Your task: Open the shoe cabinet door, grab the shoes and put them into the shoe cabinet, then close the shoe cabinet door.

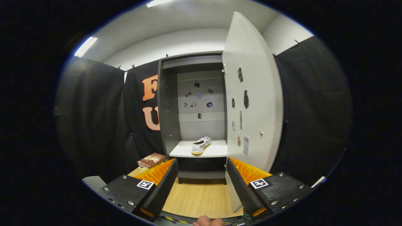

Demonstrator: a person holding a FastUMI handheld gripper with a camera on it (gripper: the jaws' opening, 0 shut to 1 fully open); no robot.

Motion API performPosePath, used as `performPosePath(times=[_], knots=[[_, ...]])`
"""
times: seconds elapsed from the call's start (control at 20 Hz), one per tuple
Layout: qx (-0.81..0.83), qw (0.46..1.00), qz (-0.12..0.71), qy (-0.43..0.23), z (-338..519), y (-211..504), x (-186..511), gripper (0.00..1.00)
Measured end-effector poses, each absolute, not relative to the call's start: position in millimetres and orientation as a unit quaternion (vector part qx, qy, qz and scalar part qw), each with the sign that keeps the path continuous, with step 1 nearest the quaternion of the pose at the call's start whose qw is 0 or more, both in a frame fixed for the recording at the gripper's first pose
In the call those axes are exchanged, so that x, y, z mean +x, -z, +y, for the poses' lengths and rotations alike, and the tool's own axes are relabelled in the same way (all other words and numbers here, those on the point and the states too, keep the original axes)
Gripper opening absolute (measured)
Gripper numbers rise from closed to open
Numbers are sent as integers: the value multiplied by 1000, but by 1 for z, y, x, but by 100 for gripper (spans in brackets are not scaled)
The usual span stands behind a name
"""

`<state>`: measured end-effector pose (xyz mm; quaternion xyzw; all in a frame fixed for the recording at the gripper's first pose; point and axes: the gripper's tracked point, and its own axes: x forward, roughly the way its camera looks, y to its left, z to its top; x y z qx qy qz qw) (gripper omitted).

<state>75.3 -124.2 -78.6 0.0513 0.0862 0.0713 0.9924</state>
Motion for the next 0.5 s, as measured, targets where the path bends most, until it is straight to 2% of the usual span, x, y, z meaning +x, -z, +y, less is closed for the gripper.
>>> performPosePath(times=[0.2, 0.5], knots=[[82, 992, 81, -45, -188, 84, 63, 95], [122, 989, 79, -7, -266, 91, 89, 95]])
